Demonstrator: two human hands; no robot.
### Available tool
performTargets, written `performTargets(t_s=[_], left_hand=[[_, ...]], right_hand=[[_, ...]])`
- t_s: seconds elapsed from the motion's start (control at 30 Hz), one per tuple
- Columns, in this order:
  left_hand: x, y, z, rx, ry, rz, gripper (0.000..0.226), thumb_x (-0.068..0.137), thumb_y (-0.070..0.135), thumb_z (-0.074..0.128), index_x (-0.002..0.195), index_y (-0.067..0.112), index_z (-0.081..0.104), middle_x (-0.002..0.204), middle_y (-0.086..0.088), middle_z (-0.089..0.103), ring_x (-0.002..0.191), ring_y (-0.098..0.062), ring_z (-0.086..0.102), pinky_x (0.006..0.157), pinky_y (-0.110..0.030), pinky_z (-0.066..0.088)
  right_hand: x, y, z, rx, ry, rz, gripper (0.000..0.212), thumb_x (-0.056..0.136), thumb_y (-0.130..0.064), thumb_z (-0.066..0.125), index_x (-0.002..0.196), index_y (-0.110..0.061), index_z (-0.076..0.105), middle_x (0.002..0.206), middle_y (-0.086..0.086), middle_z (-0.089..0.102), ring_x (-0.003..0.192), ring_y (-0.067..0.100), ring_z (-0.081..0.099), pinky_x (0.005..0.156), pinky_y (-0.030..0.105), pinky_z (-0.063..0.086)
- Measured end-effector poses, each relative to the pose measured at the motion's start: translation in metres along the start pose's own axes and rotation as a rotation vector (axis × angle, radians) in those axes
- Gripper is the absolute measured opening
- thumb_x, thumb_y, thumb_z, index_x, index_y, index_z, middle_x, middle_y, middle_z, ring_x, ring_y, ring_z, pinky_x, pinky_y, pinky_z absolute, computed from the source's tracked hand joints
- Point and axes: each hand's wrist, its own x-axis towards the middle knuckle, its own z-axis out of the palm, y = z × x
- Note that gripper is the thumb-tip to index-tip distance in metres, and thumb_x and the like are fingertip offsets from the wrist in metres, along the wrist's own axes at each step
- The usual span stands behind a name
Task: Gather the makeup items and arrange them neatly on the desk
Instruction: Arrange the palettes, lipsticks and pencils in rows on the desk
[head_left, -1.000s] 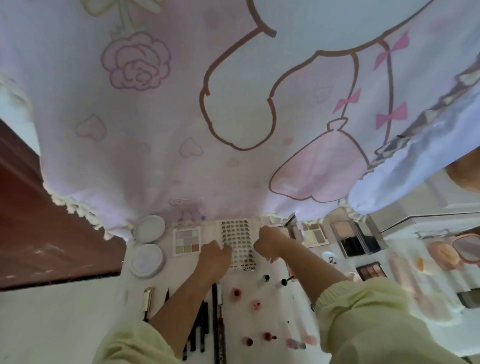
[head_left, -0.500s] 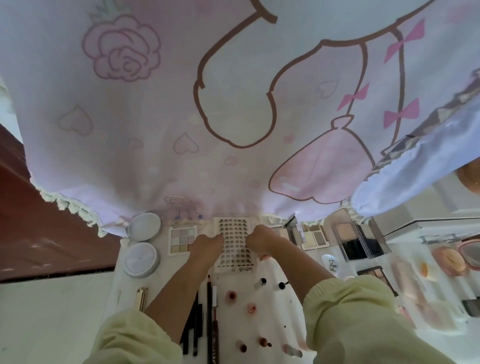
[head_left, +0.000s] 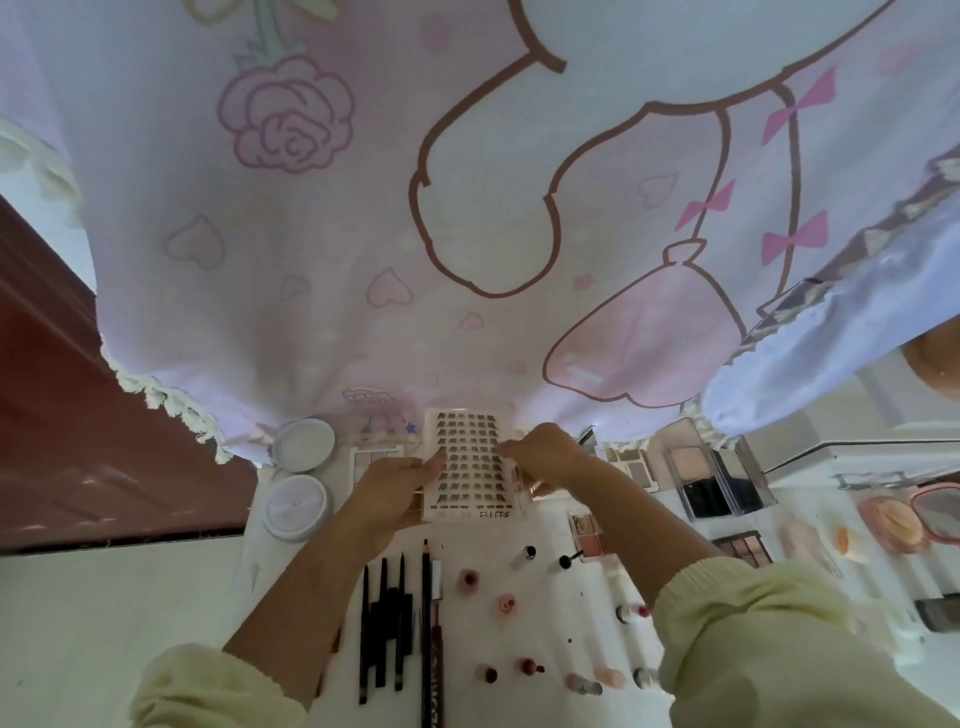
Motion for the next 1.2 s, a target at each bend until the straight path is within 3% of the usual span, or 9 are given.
performTargets(t_s=[0.1,0.27,0.4,0.5,0.63,0.73,0.87,1.0,1.2], left_hand=[[-0.021,0.005,-0.012,-0.134,-0.116,0.012,0.032,0.083,0.022,0.067,0.108,0.003,0.068,0.106,-0.012,0.073,0.094,-0.024,0.071,0.081,-0.036,0.059],[-0.055,0.022,-0.024,-0.184,-0.261,0.105,0.036,0.085,0.027,0.059,0.115,0.008,0.067,0.109,-0.013,0.071,0.092,-0.022,0.071,0.076,-0.032,0.060],[-0.077,0.034,-0.022,-0.183,-0.310,0.170,0.033,0.084,0.035,0.054,0.101,0.012,0.072,0.095,-0.011,0.074,0.077,-0.017,0.072,0.063,-0.027,0.058],[-0.088,0.041,-0.024,-0.154,-0.325,0.202,0.027,0.080,0.034,0.059,0.086,0.015,0.078,0.093,-0.011,0.074,0.074,-0.018,0.072,0.064,-0.028,0.059],[-0.099,0.051,-0.030,-0.058,-0.357,0.245,0.031,0.077,0.036,0.066,0.096,0.013,0.074,0.104,-0.013,0.073,0.081,-0.024,0.071,0.075,-0.029,0.059],[-0.106,0.058,-0.036,-0.042,-0.357,0.281,0.034,0.078,0.038,0.065,0.100,0.013,0.072,0.103,-0.012,0.073,0.081,-0.023,0.071,0.077,-0.030,0.059],[-0.105,0.063,-0.046,-0.072,-0.289,0.246,0.035,0.085,0.033,0.063,0.109,0.008,0.069,0.104,-0.014,0.073,0.083,-0.022,0.070,0.068,-0.029,0.060],[-0.104,0.059,-0.058,-0.160,-0.321,0.157,0.036,0.095,0.026,0.053,0.121,0.001,0.062,0.103,-0.012,0.073,0.084,-0.021,0.071,0.063,-0.027,0.058],[-0.102,0.054,-0.066,-0.095,-0.339,0.084,0.040,0.094,0.029,0.056,0.127,0.007,0.056,0.091,-0.006,0.072,0.070,-0.018,0.069,0.060,-0.028,0.056]], right_hand=[[-0.024,0.000,-0.009,0.167,-0.047,-0.094,0.036,0.086,-0.035,0.071,0.093,0.000,0.069,0.082,0.011,0.067,0.068,0.017,0.063,0.059,0.023,0.050],[-0.071,0.003,-0.012,0.346,-0.041,-0.244,0.033,0.082,-0.043,0.073,0.088,-0.011,0.074,0.094,0.016,0.071,0.075,0.012,0.063,0.069,0.023,0.050],[-0.092,0.002,-0.007,0.522,-0.032,-0.267,0.040,0.080,-0.044,0.071,0.100,-0.009,0.075,0.098,0.014,0.070,0.084,0.019,0.061,0.083,0.033,0.050],[-0.104,0.000,0.000,0.619,-0.011,-0.248,0.037,0.090,-0.035,0.064,0.107,-0.003,0.071,0.097,0.012,0.069,0.087,0.021,0.061,0.089,0.040,0.052],[-0.120,-0.008,0.009,0.656,-0.013,-0.203,0.035,0.098,-0.028,0.056,0.121,-0.003,0.064,0.088,0.000,0.069,0.069,0.011,0.059,0.063,0.023,0.049],[-0.130,-0.014,0.014,0.684,-0.024,-0.209,0.033,0.099,-0.026,0.054,0.115,0.001,0.065,0.074,0.001,0.067,0.053,0.007,0.057,0.052,0.017,0.046],[-0.138,-0.022,0.019,0.654,-0.008,-0.288,0.052,0.082,-0.035,0.071,0.111,0.007,0.067,0.088,0.015,0.064,0.075,0.024,0.058,0.071,0.026,0.052],[-0.148,-0.037,0.023,0.630,-0.030,-0.303,0.044,0.083,-0.048,0.066,0.090,-0.004,0.068,0.078,0.012,0.069,0.068,0.022,0.066,0.066,0.027,0.051],[-0.160,-0.062,0.019,0.580,0.051,-0.320,0.056,0.088,-0.054,0.059,0.099,0.000,0.067,0.086,0.015,0.074,0.068,0.022,0.068,0.062,0.025,0.049]])
